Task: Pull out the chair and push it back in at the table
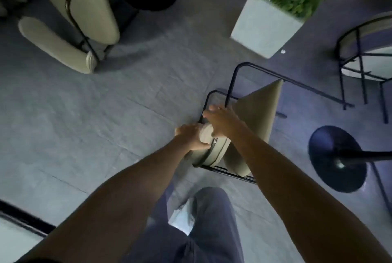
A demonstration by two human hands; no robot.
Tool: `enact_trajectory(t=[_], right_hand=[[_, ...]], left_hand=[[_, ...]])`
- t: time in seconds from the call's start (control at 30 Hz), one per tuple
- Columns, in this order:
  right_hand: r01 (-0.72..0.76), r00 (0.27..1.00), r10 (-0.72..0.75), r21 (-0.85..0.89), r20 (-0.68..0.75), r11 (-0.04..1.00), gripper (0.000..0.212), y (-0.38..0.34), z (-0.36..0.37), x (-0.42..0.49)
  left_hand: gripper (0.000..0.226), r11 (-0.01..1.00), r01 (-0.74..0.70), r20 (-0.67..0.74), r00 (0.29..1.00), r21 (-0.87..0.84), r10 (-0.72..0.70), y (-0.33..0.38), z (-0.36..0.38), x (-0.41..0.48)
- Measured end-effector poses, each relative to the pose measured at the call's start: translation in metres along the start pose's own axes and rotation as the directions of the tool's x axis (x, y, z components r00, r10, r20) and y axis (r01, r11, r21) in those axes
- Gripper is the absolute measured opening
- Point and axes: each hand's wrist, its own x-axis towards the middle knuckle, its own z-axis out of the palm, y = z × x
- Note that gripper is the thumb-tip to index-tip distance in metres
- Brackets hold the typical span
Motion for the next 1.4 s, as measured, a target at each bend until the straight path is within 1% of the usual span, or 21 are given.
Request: enact_trajectory(t=[0.03, 0.1, 0.13, 0.2, 0.27, 0.3, 0.37, 0.43, 0.5, 0.6, 0.67, 0.73, 0.9, 1.0, 1.07, 1.2, 1.33, 1.4], right_hand=[[0.029, 0.999, -0.028, -0.075, 0.019, 0.997, 0.073, -0.005, 0.009, 0.008], [0.074, 0.997, -0.074, -0.158, 0.008, 0.985, 0.070, -0.011, 0.032, 0.025], [0.091, 0.996, -0.088, -0.177, 0.021, 0.980, 0.070, -0.013, 0.044, 0.032], [0.110, 0.993, -0.098, -0.186, 0.071, 0.976, 0.070, -0.017, 0.070, 0.048], [0.114, 0.990, -0.094, -0.209, 0.102, 0.971, 0.071, -0.020, 0.087, 0.060], [0.115, 0.989, -0.091, -0.228, 0.113, 0.967, 0.071, -0.022, 0.093, 0.065], [0.109, 0.991, -0.083, -0.263, 0.109, 0.959, 0.060, -0.025, 0.103, 0.074], [0.099, 0.993, -0.074, -0.304, 0.093, 0.947, 0.050, -0.026, 0.110, 0.082], [0.100, 0.993, -0.076, -0.329, 0.085, 0.939, 0.048, -0.026, 0.114, 0.087], [0.099, 0.994, -0.082, -0.324, 0.066, 0.941, 0.050, -0.026, 0.115, 0.089], [0.082, 0.997, -0.081, -0.322, 0.017, 0.943, 0.050, -0.024, 0.117, 0.088], [0.065, 0.997, -0.078, -0.323, -0.027, 0.944, 0.045, -0.023, 0.121, 0.083], [0.009, 0.992, -0.045, -0.278, -0.120, 0.961, 0.044, -0.024, 0.129, 0.057], [-0.047, 0.985, 0.006, -0.232, -0.175, 0.972, 0.041, -0.021, 0.115, 0.038], [-0.077, 0.980, 0.036, -0.207, -0.197, 0.975, 0.044, -0.017, 0.100, 0.028], [-0.130, 0.973, 0.102, -0.128, -0.209, 0.983, 0.049, -0.009, 0.069, -0.006], [-0.188, 0.953, 0.181, -0.004, -0.243, 0.982, 0.042, -0.004, 0.039, -0.051], [-0.225, 0.942, 0.234, 0.065, -0.241, 0.972, 0.044, 0.000, 0.026, -0.075]], left_hand=[[0.096, 1.000, 0.015, 0.050, 0.999, -0.002, -0.015, -0.001, 0.012, 0.006], [0.108, 0.999, 0.039, 0.107, 0.994, -0.032, -0.035, -0.005, 0.044, 0.025], [0.112, 0.996, 0.053, 0.123, 0.991, -0.065, -0.045, -0.008, 0.061, 0.035], [0.116, 0.980, 0.070, 0.132, 0.990, -0.185, -0.046, -0.013, 0.092, 0.053], [0.113, 0.928, 0.070, 0.098, 0.995, -0.366, -0.037, -0.018, 0.114, 0.066], [0.109, 0.881, 0.080, 0.104, 0.994, -0.466, -0.035, -0.021, 0.125, 0.073], [0.105, 0.749, 0.107, 0.115, 0.993, -0.654, -0.042, -0.027, 0.143, 0.085], [0.101, 0.658, 0.129, 0.117, 0.991, -0.742, -0.063, -0.028, 0.152, 0.091], [0.080, 0.642, 0.104, 0.100, 0.994, -0.760, -0.043, -0.026, 0.152, 0.088], [0.065, 0.700, 0.041, 0.048, 0.999, -0.713, -0.010, -0.028, 0.153, 0.087], [0.058, 0.725, 0.017, 0.020, 1.000, -0.688, -0.004, -0.029, 0.150, 0.086], [0.051, 0.750, -0.001, 0.024, 0.999, -0.661, 0.023, -0.029, 0.148, 0.085], [0.052, 0.809, -0.043, -0.008, 0.999, -0.587, 0.047, -0.025, 0.143, 0.072], [0.058, 0.850, -0.072, -0.015, 0.997, -0.521, 0.075, -0.018, 0.122, 0.062], [0.060, 0.864, -0.105, -0.042, 0.994, -0.493, 0.097, -0.014, 0.105, 0.057], [0.052, 0.915, -0.160, -0.061, 0.987, -0.371, 0.148, 0.005, 0.061, 0.025], [0.046, 0.951, -0.196, -0.077, 0.980, -0.240, 0.182, 0.026, 0.021, -0.012], [0.045, 0.962, -0.228, -0.081, 0.973, -0.151, 0.217, 0.040, -0.001, -0.033]])
